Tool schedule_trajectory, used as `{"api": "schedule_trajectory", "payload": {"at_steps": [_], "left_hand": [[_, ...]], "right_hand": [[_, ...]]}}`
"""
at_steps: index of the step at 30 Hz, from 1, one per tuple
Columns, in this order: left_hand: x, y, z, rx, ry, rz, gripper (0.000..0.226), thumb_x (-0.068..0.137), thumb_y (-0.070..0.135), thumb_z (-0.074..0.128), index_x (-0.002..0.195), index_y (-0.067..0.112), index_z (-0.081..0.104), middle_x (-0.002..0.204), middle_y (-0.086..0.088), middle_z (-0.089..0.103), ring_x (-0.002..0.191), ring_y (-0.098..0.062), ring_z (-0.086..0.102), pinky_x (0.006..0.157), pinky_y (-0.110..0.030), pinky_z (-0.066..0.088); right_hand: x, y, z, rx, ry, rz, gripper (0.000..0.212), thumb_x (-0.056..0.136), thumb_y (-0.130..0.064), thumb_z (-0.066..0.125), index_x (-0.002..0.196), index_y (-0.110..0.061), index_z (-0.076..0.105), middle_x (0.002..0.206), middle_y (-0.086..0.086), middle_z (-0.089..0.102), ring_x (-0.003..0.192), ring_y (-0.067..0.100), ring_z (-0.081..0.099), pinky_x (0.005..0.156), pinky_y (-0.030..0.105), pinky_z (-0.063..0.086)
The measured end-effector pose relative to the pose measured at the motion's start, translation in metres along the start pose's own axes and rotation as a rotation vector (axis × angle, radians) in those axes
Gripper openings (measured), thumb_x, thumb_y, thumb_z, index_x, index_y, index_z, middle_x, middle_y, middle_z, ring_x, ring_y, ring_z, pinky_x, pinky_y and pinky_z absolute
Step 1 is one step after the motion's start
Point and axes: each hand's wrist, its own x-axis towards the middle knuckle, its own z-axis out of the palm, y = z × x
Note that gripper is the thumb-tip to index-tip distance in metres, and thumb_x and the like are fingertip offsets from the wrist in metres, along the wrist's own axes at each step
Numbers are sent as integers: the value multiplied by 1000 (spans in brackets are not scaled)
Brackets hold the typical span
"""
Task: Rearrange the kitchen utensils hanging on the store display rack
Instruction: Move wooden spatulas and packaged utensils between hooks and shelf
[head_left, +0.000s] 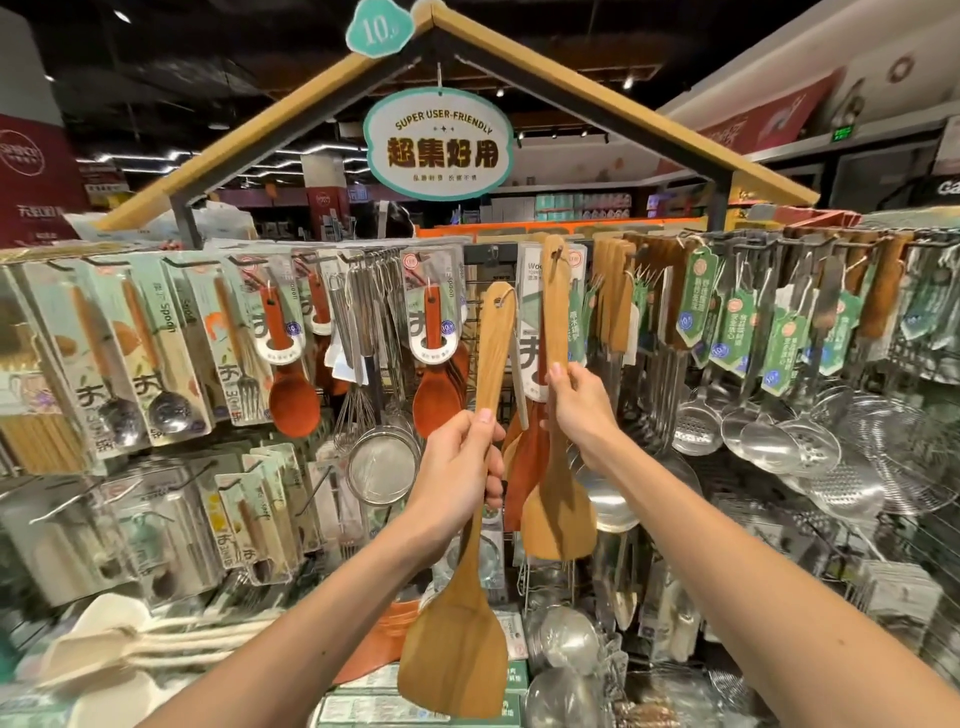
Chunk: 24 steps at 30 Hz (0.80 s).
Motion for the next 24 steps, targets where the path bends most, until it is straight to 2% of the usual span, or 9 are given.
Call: {"api": "schedule_trajectory", "payload": {"at_steps": [2, 5, 10, 12, 15, 17, 20, 24], "left_hand": [[0, -2, -3, -11, -4, -10, 33, 107, 34, 38, 95, 9, 56, 65, -3, 53, 51, -12, 50, 49, -26, 46], [1, -3, -7, -20, 2, -14, 33, 107, 32, 38, 95, 7, 55, 65, -3, 53, 50, -12, 50, 48, -26, 47], [3, -4, -9, -19, 10, -25, 32, 107, 31, 38, 95, 7, 55, 63, -3, 53, 50, -13, 50, 48, -26, 47], [3, -6, -10, -5, 7, -35, 33, 107, 32, 38, 95, 7, 56, 63, -2, 54, 51, -13, 51, 49, -27, 47], [4, -6, -9, -8, 10, -36, 33, 107, 32, 38, 95, 8, 56, 62, -2, 55, 51, -13, 52, 50, -28, 47], [4, -5, -9, -13, 16, -34, 33, 107, 32, 38, 96, 7, 56, 62, -2, 55, 51, -13, 52, 49, -27, 48], [5, -2, -8, -20, 16, -35, 33, 107, 32, 38, 97, 6, 57, 65, -3, 55, 53, -13, 53, 50, -26, 49], [8, -2, -9, 5, 27, -45, 36, 106, 34, 42, 97, 6, 61, 73, -4, 59, 62, -13, 58, 56, -23, 50]], "right_hand": [[9, 3, 1, -73, 32, -10, 31, 106, -38, 38, 110, -18, 62, 101, -2, 64, 92, 18, 60, 83, 37, 51], [18, 5, 5, -116, 41, -22, 31, 106, -35, 40, 110, -17, 65, 106, 1, 65, 96, 18, 59, 84, 34, 45], [31, 4, 9, -174, 28, -31, 29, 105, -35, 43, 108, -17, 66, 103, 1, 67, 100, 22, 62, 93, 41, 49], [36, 5, 10, -195, 28, -26, 31, 104, -34, 43, 113, -14, 66, 109, 4, 67, 105, 24, 61, 95, 41, 48], [46, 7, 11, -222, 25, 3, 40, 103, -39, 44, 125, -12, 62, 123, 9, 65, 115, 30, 60, 100, 51, 48], [53, 10, 12, -235, 15, 12, 42, 101, -43, 43, 126, -14, 61, 124, 10, 66, 115, 32, 61, 97, 54, 50], [56, 12, 11, -268, 23, -20, 35, 100, -44, 44, 112, -19, 65, 114, 8, 69, 106, 32, 64, 92, 54, 53], [50, 12, 5, -361, 89, 5, 34, 98, -49, 49, 105, -20, 68, 107, 8, 70, 97, 31, 67, 91, 46, 54]]}}
